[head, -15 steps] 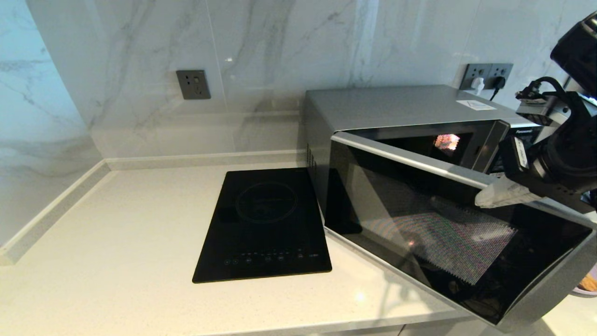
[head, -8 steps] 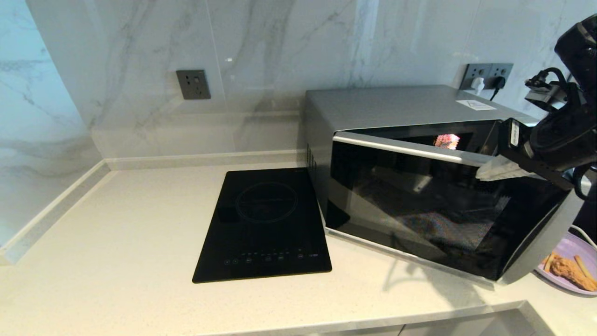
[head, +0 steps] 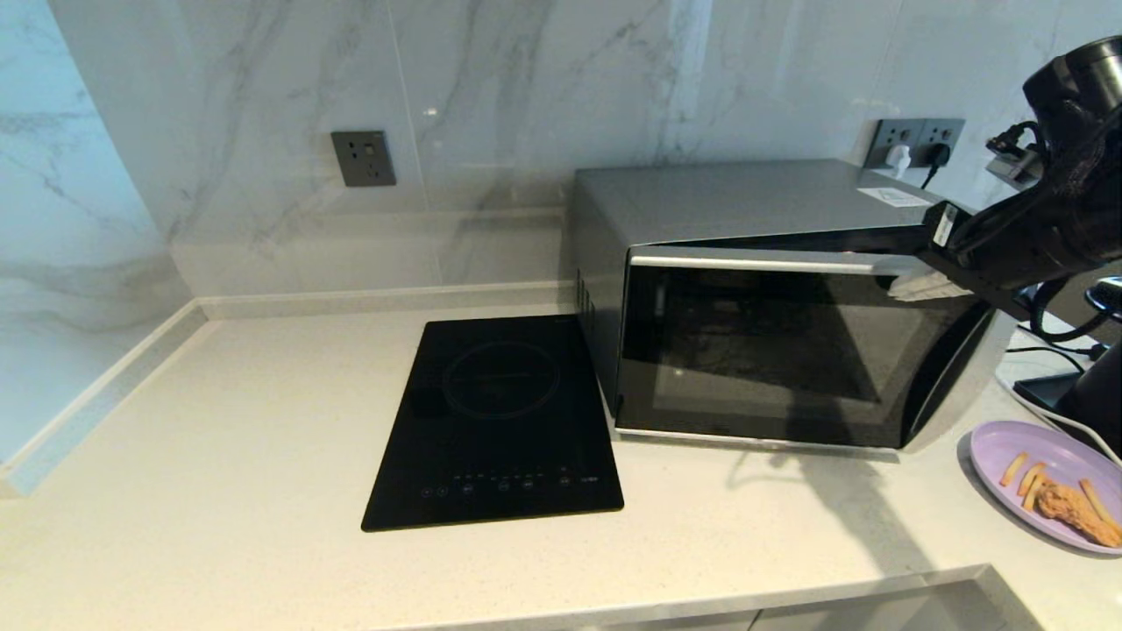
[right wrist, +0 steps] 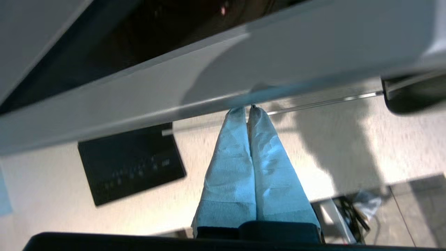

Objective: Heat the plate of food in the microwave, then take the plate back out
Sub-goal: Close the microwave oven

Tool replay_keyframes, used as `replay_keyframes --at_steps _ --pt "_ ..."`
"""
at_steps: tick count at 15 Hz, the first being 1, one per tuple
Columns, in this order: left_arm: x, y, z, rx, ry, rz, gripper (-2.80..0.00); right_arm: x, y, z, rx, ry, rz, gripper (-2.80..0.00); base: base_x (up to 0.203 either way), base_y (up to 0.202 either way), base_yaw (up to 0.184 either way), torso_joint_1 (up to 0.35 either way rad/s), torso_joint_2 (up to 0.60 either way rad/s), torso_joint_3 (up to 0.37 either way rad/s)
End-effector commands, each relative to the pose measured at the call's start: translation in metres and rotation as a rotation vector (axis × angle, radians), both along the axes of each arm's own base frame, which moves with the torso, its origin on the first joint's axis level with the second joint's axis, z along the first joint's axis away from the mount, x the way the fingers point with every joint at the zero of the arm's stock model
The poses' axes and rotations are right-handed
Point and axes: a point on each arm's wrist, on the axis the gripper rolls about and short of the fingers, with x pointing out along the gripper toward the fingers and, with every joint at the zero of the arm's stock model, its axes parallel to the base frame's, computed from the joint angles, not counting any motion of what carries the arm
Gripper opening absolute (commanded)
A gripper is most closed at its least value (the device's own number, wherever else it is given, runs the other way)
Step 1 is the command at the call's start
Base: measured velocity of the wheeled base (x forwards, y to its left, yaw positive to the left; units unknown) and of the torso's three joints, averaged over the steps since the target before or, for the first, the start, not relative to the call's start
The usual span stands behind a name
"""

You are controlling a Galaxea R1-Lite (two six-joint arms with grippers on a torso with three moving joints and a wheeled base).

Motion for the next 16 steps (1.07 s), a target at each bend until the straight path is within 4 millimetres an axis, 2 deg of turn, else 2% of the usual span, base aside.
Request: replay_keyframes --at_steps 1,7,16 --pt "0.0 0.0 0.0 -0.001 0.001 0.001 -2.8 0.019 -0.008 -0.011 0.004 0.001 -0.029 -2.8 0.0 0.0 0.0 0.0 0.0 0.0" --pt "0.0 0.0 0.0 -0.001 0.001 0.001 -2.8 0.046 -0.021 -0.018 0.007 -0.095 -0.066 -2.8 0.0 0.0 0.0 0.0 0.0 0.0" --pt "0.0 0.0 0.0 -0.001 0.001 0.001 -2.8 0.06 -0.021 -0.022 0.014 -0.135 -0.068 -2.8 0.0 0.0 0.0 0.0 0.0 0.0"
